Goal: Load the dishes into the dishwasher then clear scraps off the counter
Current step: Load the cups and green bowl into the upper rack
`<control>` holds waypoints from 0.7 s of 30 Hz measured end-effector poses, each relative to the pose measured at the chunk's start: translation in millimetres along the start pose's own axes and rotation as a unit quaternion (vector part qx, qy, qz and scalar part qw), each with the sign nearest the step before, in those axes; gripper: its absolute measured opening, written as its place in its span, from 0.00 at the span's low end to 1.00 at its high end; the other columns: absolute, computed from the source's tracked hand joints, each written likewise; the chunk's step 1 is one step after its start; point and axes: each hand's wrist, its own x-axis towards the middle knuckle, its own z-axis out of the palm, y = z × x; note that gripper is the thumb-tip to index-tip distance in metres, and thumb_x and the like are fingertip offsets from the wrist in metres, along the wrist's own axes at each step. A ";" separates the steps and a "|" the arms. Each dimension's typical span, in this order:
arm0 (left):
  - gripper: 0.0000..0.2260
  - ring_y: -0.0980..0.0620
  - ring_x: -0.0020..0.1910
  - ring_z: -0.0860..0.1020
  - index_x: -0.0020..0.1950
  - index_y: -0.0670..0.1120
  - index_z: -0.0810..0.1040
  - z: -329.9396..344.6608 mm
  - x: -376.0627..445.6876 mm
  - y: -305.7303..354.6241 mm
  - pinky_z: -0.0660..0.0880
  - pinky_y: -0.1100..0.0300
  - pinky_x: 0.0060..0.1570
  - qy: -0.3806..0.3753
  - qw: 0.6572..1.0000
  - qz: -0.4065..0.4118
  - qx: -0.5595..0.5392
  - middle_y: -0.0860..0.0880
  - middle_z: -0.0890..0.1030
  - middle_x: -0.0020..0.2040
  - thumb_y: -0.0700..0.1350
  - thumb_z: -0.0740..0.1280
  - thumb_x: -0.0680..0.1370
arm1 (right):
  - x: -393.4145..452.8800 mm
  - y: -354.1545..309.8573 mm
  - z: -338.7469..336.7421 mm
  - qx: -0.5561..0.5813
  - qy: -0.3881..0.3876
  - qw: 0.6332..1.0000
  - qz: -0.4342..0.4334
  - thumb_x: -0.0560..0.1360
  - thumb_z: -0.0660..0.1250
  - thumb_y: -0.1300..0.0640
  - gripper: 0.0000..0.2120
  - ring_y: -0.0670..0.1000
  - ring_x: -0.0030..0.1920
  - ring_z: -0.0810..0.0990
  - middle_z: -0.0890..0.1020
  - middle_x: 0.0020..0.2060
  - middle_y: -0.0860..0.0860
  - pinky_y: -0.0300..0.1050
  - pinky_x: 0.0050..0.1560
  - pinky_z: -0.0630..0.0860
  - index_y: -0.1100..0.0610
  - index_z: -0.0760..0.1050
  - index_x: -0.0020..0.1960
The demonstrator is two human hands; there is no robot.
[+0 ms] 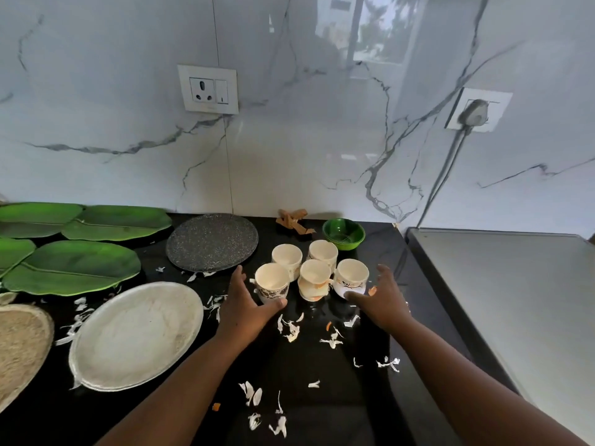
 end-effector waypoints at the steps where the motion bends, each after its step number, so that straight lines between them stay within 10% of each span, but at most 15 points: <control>1: 0.53 0.48 0.72 0.66 0.78 0.48 0.48 3.3 2.9 -1.3 0.62 0.46 0.71 0.002 1.000 -0.004 0.005 0.47 0.65 0.74 0.56 0.79 0.64 | 6.2 2.0 3.3 0.010 -0.001 1.000 0.010 0.64 0.79 0.47 0.47 0.57 0.66 0.72 0.70 0.69 0.55 0.53 0.63 0.70 0.53 0.56 0.74; 16: 0.34 0.50 0.62 0.72 0.66 0.48 0.68 26.9 -10.2 5.5 0.62 0.48 0.66 0.081 0.997 0.013 0.013 0.49 0.73 0.63 0.55 0.78 0.65 | 13.6 -1.0 12.0 0.117 0.029 0.993 -0.009 0.63 0.78 0.45 0.31 0.49 0.52 0.77 0.78 0.50 0.45 0.49 0.55 0.76 0.49 0.70 0.61; 21: 0.32 0.63 0.49 0.77 0.57 0.52 0.67 24.8 -71.5 46.2 0.73 0.74 0.42 0.055 0.965 0.093 -0.237 0.50 0.75 0.56 0.41 0.82 0.61 | -35.1 9.3 -46.2 0.484 -0.056 0.870 0.072 0.68 0.75 0.56 0.21 0.53 0.42 0.79 0.81 0.49 0.57 0.43 0.38 0.76 0.57 0.73 0.58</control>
